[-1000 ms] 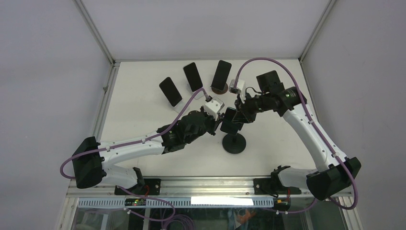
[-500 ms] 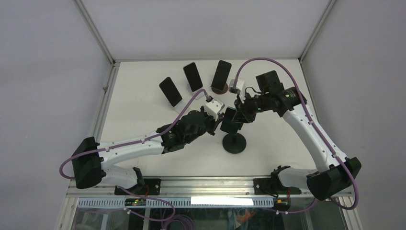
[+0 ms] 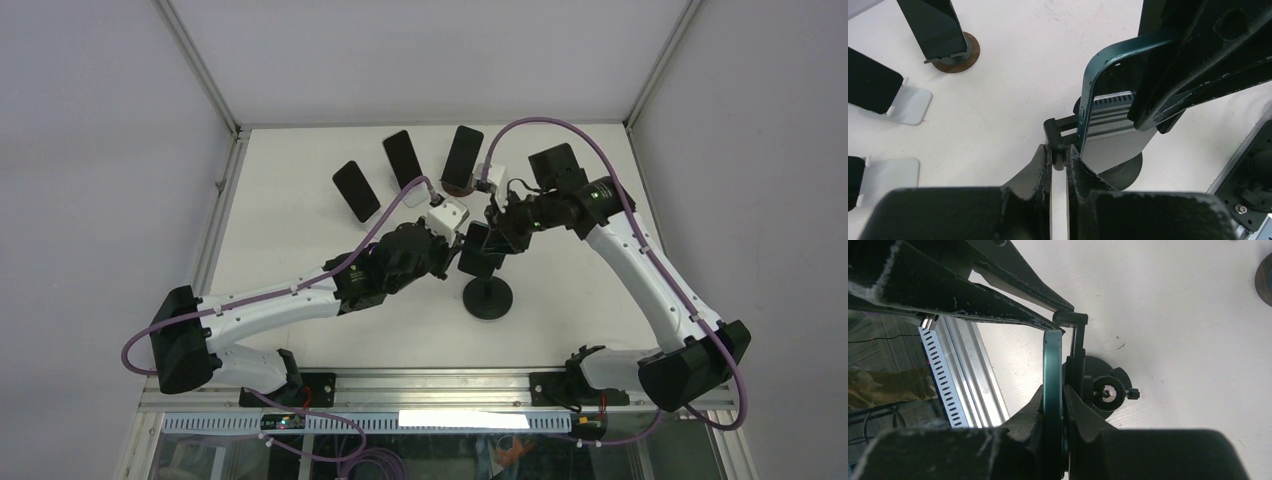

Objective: Place the phone on the phone stand
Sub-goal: Place the phone at the center of the board.

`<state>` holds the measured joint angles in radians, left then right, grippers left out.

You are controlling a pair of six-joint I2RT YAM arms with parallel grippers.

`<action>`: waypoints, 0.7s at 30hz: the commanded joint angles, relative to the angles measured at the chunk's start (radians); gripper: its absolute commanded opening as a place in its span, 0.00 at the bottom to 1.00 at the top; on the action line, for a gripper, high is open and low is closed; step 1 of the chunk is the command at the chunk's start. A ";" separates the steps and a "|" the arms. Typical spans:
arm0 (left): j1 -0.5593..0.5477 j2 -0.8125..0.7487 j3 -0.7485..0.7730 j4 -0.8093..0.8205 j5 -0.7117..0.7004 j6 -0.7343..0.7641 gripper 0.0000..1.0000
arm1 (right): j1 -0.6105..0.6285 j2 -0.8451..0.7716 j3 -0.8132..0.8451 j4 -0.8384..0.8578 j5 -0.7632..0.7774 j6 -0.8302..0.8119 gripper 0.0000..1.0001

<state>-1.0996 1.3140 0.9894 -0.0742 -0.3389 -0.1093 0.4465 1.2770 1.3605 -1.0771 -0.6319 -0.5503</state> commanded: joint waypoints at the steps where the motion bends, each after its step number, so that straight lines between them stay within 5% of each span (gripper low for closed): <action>1: 0.030 -0.120 0.092 -0.150 -0.128 -0.006 0.00 | -0.074 0.055 -0.021 -0.159 0.593 -0.019 0.00; 21: 0.010 -0.134 0.177 -0.286 -0.059 -0.162 0.00 | -0.062 0.079 -0.012 -0.149 0.506 -0.015 0.00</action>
<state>-1.0916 1.1961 1.1488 -0.3275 -0.3859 -0.2493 0.3801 1.3701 1.3453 -1.1648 -0.1898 -0.5461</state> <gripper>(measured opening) 0.004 0.154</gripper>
